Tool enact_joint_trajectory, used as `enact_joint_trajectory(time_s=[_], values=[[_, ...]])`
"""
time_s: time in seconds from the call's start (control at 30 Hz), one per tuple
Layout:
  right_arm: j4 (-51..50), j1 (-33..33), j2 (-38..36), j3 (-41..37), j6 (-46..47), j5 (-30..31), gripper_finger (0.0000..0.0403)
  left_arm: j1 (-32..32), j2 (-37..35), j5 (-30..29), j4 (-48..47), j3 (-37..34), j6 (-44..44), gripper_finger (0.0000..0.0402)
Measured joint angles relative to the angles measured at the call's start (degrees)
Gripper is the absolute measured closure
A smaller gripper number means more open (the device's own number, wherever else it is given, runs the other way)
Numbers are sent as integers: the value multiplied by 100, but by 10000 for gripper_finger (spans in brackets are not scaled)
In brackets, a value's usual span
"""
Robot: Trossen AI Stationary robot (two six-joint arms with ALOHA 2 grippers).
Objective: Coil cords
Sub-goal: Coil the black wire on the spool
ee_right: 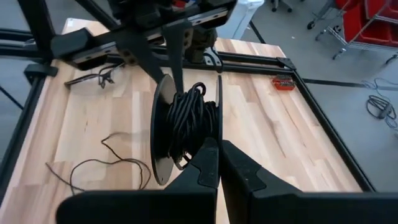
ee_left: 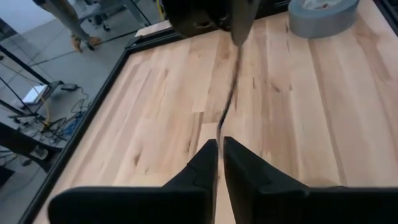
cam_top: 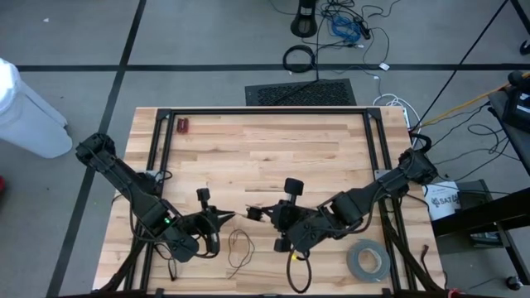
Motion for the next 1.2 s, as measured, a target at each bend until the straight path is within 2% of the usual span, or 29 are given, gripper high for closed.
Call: enact_joint_trajectory(time_s=[0.3, 0.53, 0.63, 0.9, 1.07, 1.2], values=[[2, -28, -28, 0, 1, -128, 403, -6, 0, 65, -24, -4, -111, 352], [33, -26, -47, 0, 17, -121, 403, -6, -20, 674, 626, -15, -650, 346], [70, -26, -101, 0, -17, -122, 403, -6, 15, 679, 1537, -192, -348, 322], [-15, 116, -451, 0, -112, -118, 403, -43, 415, 668, 4855, -1258, 673, 235], [-33, 165, -615, 0, -239, -111, 403, 120, 1084, 662, 6865, -1622, 1465, 221], [-44, 156, -662, 0, -366, -82, 403, 403, 1658, 970, 7406, -1629, 1304, 221]])
